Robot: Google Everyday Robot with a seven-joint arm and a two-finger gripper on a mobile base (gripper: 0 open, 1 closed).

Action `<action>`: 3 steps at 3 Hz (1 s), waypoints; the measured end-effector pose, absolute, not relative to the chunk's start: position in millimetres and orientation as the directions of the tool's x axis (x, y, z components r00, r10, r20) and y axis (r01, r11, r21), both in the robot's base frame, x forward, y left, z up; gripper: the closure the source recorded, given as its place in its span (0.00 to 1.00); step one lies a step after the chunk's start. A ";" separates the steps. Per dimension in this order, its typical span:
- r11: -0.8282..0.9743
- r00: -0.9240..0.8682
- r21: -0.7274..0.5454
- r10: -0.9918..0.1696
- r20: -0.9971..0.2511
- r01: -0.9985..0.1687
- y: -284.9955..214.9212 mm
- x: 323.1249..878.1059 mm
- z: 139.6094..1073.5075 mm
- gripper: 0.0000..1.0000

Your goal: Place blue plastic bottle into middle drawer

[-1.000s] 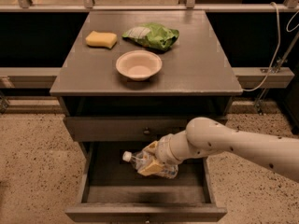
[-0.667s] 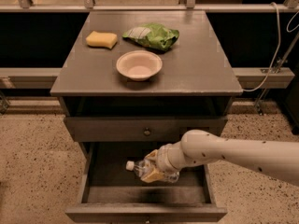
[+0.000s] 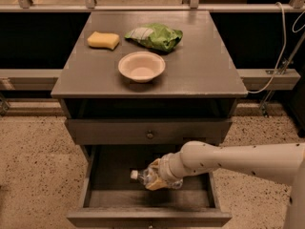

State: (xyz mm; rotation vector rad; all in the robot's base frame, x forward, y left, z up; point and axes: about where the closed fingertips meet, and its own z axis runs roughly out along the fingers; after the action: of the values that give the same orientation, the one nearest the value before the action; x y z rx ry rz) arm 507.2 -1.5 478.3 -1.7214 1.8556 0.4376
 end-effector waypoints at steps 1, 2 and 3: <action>0.118 -0.013 -0.135 -0.798 -0.602 -0.984 -0.3 506.4 477.9 0.57; 0.115 -0.012 -0.133 -0.798 -0.603 -0.984 1.1 505.4 476.9 0.28; 0.114 -0.012 -0.131 -0.798 -0.603 -0.985 2.0 504.8 476.3 0.03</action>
Offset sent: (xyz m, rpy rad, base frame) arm -0.0006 0.0009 -0.0005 0.0006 0.0013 0.0017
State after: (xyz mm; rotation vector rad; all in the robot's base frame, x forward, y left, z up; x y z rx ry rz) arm 504.8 2.0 476.3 -1.7275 1.8531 0.4469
